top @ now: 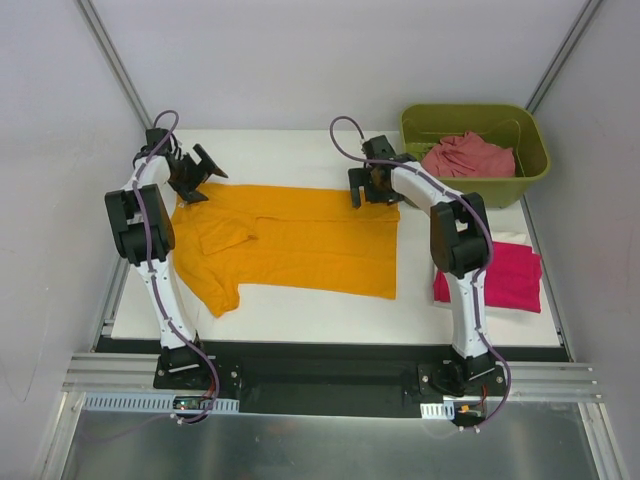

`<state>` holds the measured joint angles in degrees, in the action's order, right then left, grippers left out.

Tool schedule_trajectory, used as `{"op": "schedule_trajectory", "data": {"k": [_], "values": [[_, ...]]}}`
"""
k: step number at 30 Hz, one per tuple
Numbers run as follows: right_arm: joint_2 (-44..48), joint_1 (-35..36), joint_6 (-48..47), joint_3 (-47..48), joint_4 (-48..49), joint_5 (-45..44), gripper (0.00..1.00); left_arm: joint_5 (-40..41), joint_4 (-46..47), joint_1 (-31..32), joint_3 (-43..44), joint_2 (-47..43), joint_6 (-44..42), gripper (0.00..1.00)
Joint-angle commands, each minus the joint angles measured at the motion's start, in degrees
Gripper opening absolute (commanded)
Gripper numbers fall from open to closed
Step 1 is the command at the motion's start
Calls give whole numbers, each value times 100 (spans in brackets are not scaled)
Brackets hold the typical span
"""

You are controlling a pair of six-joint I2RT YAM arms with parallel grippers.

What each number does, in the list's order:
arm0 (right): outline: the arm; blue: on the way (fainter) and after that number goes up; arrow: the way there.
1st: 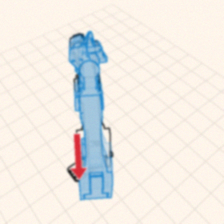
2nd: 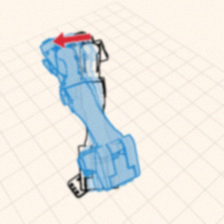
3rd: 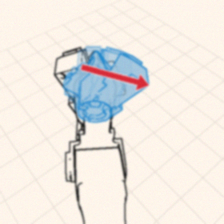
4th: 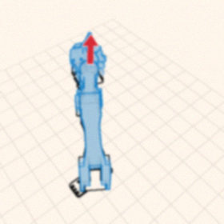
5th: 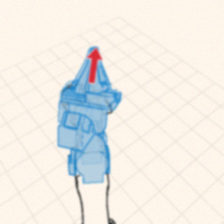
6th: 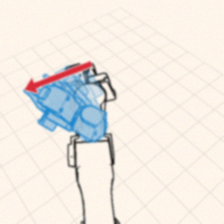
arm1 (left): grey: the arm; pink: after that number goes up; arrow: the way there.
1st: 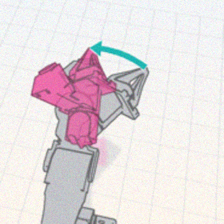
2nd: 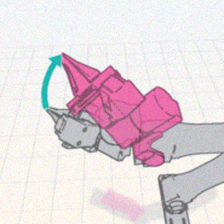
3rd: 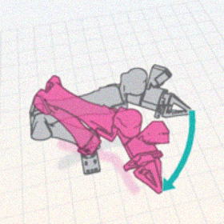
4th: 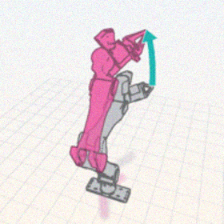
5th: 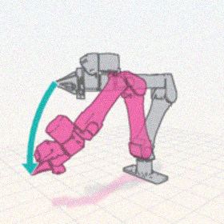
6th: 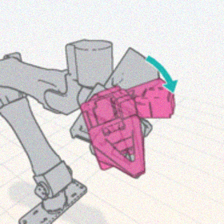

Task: Fold and stack the t-shirts
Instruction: Fold the flattened tshirt in 1/3 of the way, then grap the side of the flattened tshirt closest away from the robot with both arms

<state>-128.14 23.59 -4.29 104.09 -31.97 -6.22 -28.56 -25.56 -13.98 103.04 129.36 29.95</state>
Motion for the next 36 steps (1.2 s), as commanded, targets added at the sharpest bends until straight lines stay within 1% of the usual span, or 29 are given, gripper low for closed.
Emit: {"op": "schedule_trajectory", "data": {"k": [1, 4, 5, 7, 8, 9, 10, 11, 12, 13, 14, 15, 16, 17, 18, 19, 20, 22, 23, 24, 26, 27, 29, 30, 33, 35, 36], "values": [[174, -22, -414, 577, -231, 147, 100, -238, -212, -52, 383, -68, -227, 99], [569, 40, -476, 402, -135, 367, 100, -308, -239, -35, 68, -630, -201, 99], [710, 66, -484, 305, -100, 410, 100, -282, -239, -35, -90, -1032, -166, 99], [1175, 215, -493, -142, 58, 428, 100, -142, -239, -17, -731, -1508, -104, 99], [1351, 277, -476, -353, 120, 428, 100, -28, -239, 9, -1012, -2050, 18, 99], [1709, 425, -441, -546, 181, 428, 100, 243, -239, 9, -1336, -2351, 124, 99], [1887, 496, -345, -1009, 312, 446, 99, 384, -265, 35, -2079, -2685, 264, 99], [2072, 575, -283, -1249, 392, 472, 100, 473, -248, 79, -2522, -3401, 631, 99], [2404, 707, -213, -1495, 480, 490, 99, 630, -239, 140, -2979, -3765, 791, 99], [2564, 769, -21, -2019, 646, 525, 100, 971, -247, 237, -3810, -4134, 880, 99], [2713, 822, 77, -2251, 717, 569, 99, 1175, -256, 316, -4192, -4504, 1011, 99], [2967, 900, 191, -2532, 788, 752, 100, 1246, -282, 456, -4866, -5203, 1073, 99], [3083, 927, 288, -2761, 971, 832, 100, 1178, -318, 501, -5177, -5550, 1126, 99], [3189, 962, 411, -3207, 1060, 989, 100, 1194, -492, 527, -5494, -6267, 1327, 99], [3329, 1024, 516, -3368, 1139, 1078, 100, 1221, -598, 580, -6097, -6639, 1433, 99], [3374, 1059, 578, -3509, 1210, 1131, 99, 1264, -730, 589, -6373, -6991, 1512, 99], [3409, 1103, 614, -3736, 1219, 1123, 100, 1334, -1096, 598, -6628, -7673, 1679, 99], [3479, 1252, 614, -3922, 1219, 1053, 100, 1414, -1598, 607, -7172, -8257, 1820, 99], [3488, 1279, 614, -3993, 1202, 983, 100, 1562, -1853, 607, -7280, -8721, 1969, 99], [3515, 1323, 623, -4106, 1184, 982, 100, 1712, -2361, 607, -7412, -8935, 2049, 99], [3558, 1349, 597, -4195, 1184, 1026, 100, 1835, -2462, 747, -7483, -9383, 2443, 98], [3620, 1350, 570, -4248, 1175, 1026, 100, 1940, -2619, 756, -7492, -9472, 2532, 93], [3699, 1350, 509, -4275, 1149, 974, 99, 2099, -2673, 756, -7475, -9465, 2673, 88], [3717, 1350, 482, -4275, 1149, 947, 100, 2300, -2717, 756, -7431, -9403, 2717, 79], [3761, 1341, 473, -4213, 1017, 772, 99, 2608, -2726, 756, -7317, -8930, 2735, 71], [3787, 1350, 465, -4196, 999, 692, 99, 2697, -2708, 747, -7290, -8492, 2726, 71], [3779, 1350, 334, -4196, 982, 692, 100, 2724, -2700, 756, -7272, -8358, 2717, 69]]}}
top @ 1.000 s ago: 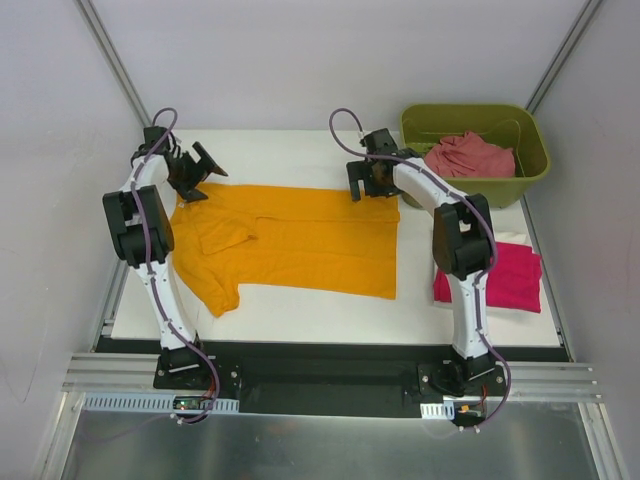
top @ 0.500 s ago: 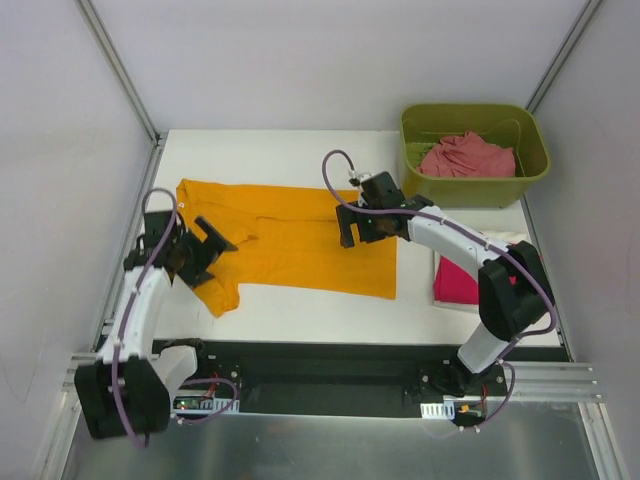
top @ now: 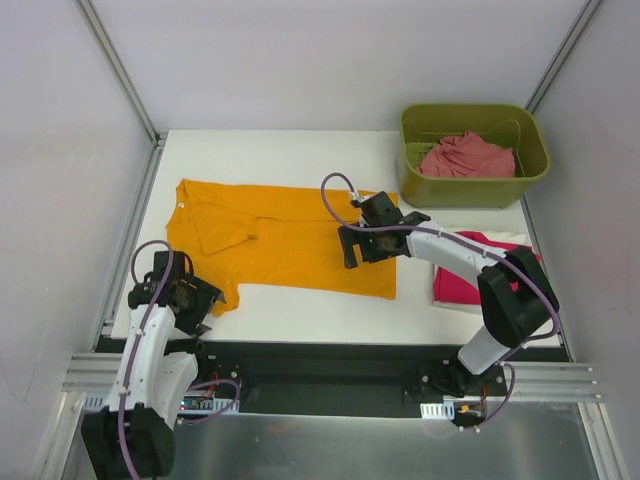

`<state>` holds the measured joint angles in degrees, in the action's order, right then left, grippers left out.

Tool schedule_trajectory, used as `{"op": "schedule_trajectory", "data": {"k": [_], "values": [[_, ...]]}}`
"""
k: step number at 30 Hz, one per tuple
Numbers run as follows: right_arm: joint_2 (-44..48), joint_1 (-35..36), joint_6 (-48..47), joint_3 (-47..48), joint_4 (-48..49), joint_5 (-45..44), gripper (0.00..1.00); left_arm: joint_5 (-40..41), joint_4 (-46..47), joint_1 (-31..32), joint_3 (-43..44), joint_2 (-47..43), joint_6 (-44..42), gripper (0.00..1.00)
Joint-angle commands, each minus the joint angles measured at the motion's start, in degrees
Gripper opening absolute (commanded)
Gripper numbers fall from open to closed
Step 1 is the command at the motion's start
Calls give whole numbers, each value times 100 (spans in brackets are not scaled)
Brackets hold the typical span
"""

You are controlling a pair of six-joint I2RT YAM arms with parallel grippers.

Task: Fold and stack the t-shirts
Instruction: Grap the side of the flattened tshirt closest away from the robot with both arms

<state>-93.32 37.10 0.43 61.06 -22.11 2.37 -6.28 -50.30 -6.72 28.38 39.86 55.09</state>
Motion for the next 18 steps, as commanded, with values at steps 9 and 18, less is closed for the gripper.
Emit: {"op": "schedule_trajectory", "data": {"k": [9, 18], "values": [[-28, -10, -210, 380, -171, -149, 100, 769, 318, 30, -104, 1121, 204, 47], [-125, -19, -245, 486, -312, -202, 100, 445, 1206, 22, -263, 1595, 151, 35]]}}
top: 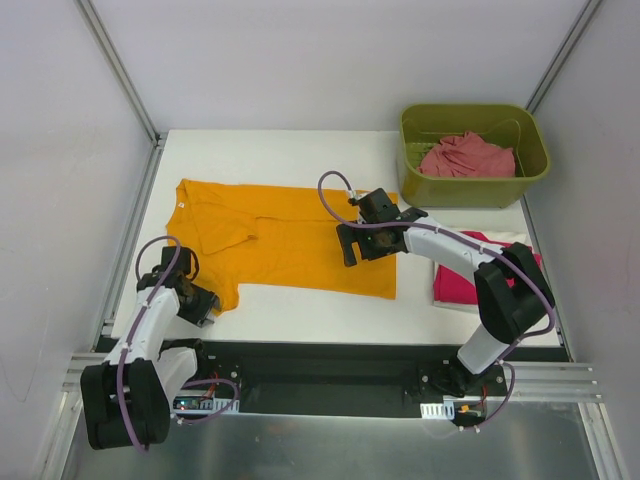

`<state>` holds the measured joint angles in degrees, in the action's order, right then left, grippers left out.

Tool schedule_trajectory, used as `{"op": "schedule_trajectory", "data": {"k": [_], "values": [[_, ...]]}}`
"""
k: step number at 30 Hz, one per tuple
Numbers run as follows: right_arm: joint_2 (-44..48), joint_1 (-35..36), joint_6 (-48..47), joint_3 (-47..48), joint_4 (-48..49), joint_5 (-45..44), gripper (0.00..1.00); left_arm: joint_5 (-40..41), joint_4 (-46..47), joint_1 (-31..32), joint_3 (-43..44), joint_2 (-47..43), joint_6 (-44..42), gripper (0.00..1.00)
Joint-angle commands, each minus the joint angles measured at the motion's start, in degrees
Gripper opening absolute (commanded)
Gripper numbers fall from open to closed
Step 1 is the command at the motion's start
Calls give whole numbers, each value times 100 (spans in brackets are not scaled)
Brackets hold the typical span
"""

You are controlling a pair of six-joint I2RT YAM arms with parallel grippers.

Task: Fold and stack the t-shirts
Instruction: Grap the side of the flattened tshirt closest away from the robot with both arms

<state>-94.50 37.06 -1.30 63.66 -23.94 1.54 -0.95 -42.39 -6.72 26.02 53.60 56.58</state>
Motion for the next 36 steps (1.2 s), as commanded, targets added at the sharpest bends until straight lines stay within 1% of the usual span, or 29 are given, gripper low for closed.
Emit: {"op": "schedule_trajectory", "data": {"k": [1, 2, 3, 4, 6, 7, 13, 19, 20, 24, 26, 30, 36], "values": [[-25, -14, -46, 217, -137, -119, 100, -107, 451, 30, -36, 342, -41, 33], [-16, -14, -37, 208, -137, -119, 99, -107, 486, 22, -44, 387, -50, 31], [-16, -14, -20, 200, -154, -119, 100, -159, 504, 30, -62, 449, -59, 23], [-25, -14, -11, 191, -163, -284, 100, -203, 521, 22, -62, 493, -94, 19], [2, -14, -2, 165, -181, -304, 99, -239, 530, 39, -71, 572, -138, 11], [10, -14, -10, 164, -181, -338, 100, -256, 521, 31, -71, 529, -156, 1], [10, -14, -10, 164, -330, -470, 100, -274, 504, 30, -54, -24, -156, 0], [194, -14, 25, 42, -436, -558, 100, 69, -31, 13, 482, -464, -313, 0], [230, -14, 25, 15, -479, -584, 100, 330, -137, 4, 683, -474, -340, 0], [370, -14, 24, -90, -585, -664, 100, 630, -672, -84, 1124, -412, -551, 0], [432, -14, 25, -143, -637, -673, 100, 684, -770, -136, 1273, -386, -578, 0], [537, -6, 51, -213, -778, -681, 100, 710, -849, -207, 1318, -395, -639, 0], [1126, 12, 60, -678, -1209, -752, 100, 869, -1017, -312, 1256, -588, -534, 0]]}}
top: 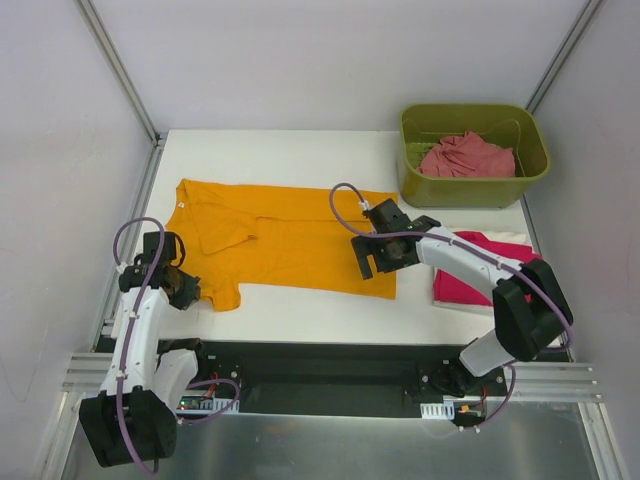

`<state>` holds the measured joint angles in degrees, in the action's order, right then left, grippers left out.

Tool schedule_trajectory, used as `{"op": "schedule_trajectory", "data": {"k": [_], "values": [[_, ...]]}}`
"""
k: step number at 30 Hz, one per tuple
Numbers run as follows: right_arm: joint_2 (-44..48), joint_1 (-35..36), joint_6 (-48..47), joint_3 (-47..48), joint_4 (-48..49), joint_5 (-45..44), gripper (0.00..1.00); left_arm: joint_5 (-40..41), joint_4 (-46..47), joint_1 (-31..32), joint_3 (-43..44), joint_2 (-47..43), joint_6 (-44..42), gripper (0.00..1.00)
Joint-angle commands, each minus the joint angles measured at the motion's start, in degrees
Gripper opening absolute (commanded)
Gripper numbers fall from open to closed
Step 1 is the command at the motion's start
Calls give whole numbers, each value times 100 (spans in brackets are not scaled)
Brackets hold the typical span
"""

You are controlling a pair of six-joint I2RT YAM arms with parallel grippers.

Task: Fold and stack the t-shirts
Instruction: Grap the side of the flattened tshirt closest away from the robot with both arms

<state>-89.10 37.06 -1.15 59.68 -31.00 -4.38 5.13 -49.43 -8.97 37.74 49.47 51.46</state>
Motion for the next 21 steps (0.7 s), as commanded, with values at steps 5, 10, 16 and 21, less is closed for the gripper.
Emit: {"op": "schedule_trajectory", "data": {"k": [5, 10, 16, 21], "values": [[1079, 91, 106, -808, -555, 297, 100, 156, -260, -87, 111, -210, -48, 0], [869, 91, 817, -1046, -539, 385, 90, 68, -128, -87, 102, -140, -145, 0], [570, 91, 985, -1046, -336, 148, 58, 226, -58, -87, 32, -219, -215, 0], [192, 91, 950, -985, -187, -132, 45, 208, -14, -96, 41, -114, -242, 0]]}}
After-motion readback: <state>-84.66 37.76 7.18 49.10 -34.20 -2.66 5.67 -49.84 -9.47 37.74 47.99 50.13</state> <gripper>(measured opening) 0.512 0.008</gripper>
